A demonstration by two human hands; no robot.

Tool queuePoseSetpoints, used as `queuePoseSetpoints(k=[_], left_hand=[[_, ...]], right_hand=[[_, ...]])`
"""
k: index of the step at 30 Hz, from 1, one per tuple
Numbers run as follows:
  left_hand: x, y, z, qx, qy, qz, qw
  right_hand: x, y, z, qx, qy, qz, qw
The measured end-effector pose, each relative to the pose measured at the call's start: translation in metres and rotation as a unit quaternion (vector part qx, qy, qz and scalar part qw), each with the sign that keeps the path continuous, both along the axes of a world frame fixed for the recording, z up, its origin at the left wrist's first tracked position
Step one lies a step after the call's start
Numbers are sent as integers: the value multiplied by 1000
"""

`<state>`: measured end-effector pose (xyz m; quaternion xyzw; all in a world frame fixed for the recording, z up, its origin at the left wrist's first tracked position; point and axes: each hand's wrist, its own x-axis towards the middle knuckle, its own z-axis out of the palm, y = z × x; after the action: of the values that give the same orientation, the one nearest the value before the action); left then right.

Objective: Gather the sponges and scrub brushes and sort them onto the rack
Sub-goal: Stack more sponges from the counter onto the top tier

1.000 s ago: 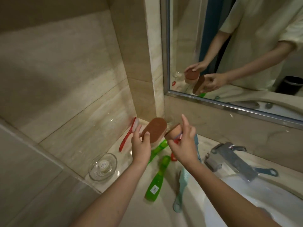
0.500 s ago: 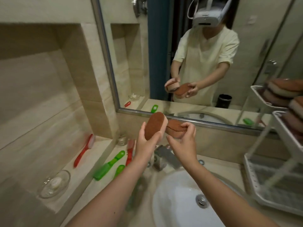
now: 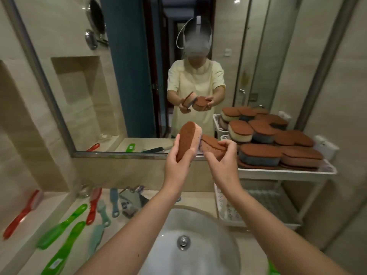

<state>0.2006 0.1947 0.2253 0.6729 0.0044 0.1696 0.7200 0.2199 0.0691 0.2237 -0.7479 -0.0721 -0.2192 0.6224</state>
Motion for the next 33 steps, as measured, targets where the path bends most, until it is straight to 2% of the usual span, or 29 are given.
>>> queuePoseSetpoints(k=[8, 12, 22, 28, 33], left_hand=[[-2, -98, 26, 32, -46, -55, 997], [1, -138, 32, 81, -58, -79, 992], [36, -208, 48, 122, -100, -72, 985], [63, -231, 62, 243, -127, -14, 962], [88, -239, 60, 370, -115, 44, 921]], right_hand=[[-16, -108, 28, -43, -28, -25, 998], [-21, -154, 34, -51, -33, -60, 996], [-7, -239, 49, -72, -27, -136, 988], [19, -262, 53, -75, -11, -163, 984], [45, -271, 47, -114, -1, -198, 974]])
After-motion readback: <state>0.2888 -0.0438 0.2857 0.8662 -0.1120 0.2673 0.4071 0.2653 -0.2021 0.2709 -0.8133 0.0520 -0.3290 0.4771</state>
